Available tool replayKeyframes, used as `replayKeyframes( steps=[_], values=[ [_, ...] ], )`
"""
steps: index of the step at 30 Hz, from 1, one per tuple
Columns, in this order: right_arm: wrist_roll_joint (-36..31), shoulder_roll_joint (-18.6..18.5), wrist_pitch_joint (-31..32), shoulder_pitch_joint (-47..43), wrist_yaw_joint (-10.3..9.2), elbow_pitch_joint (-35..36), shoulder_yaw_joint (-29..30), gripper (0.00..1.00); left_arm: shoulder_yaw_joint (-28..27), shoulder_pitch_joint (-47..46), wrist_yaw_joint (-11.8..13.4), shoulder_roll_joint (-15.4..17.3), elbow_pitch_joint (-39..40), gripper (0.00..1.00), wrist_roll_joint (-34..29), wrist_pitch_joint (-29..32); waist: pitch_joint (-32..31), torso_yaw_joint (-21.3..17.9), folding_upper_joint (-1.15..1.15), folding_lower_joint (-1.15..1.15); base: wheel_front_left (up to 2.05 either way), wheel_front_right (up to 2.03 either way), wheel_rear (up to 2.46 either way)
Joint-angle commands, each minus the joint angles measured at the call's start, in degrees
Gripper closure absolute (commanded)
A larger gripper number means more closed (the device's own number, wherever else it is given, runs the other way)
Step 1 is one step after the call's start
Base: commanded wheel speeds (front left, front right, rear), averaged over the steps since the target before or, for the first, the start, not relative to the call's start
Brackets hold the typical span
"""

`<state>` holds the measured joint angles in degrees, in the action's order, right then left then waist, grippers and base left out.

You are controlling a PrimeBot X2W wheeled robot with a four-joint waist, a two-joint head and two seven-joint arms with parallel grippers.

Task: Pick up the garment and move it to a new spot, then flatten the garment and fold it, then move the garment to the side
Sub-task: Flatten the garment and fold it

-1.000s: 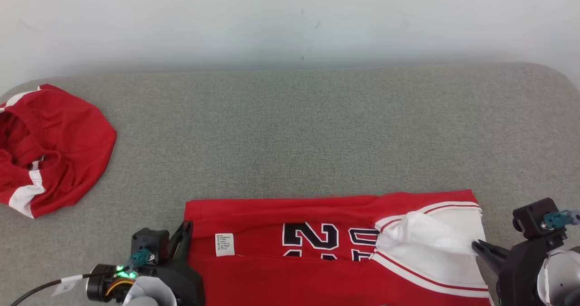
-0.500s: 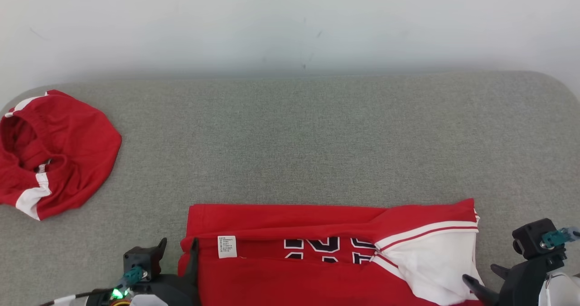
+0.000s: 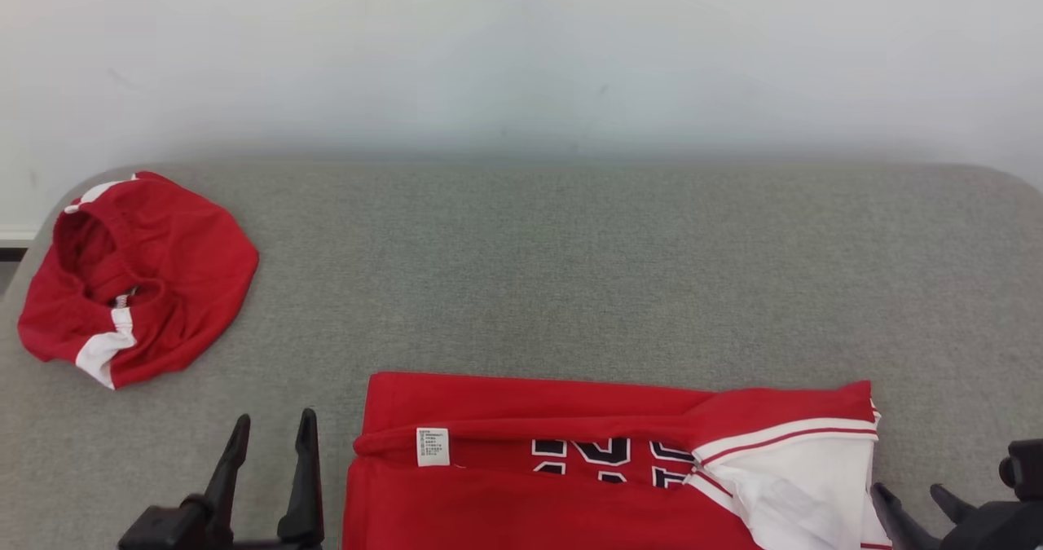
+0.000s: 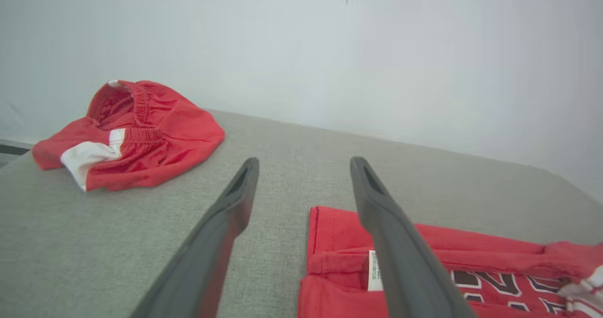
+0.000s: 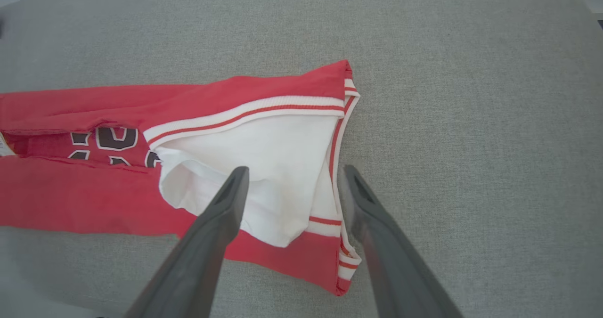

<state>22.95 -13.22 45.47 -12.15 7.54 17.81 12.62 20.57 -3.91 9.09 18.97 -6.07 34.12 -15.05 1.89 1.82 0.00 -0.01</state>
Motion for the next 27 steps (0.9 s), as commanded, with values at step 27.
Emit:
replayKeyframes(
  steps=[27],
  values=[
    [-16.92,10.36,-3.64,13.84,-0.12,-25.24,8.35,0.0,-5.88,6.02,-7.46,-1.6,6.28,0.0,-5.06,0.52,2.01,4.06,0.0,0.01,0.0,0.0,0.0]
  ],
)
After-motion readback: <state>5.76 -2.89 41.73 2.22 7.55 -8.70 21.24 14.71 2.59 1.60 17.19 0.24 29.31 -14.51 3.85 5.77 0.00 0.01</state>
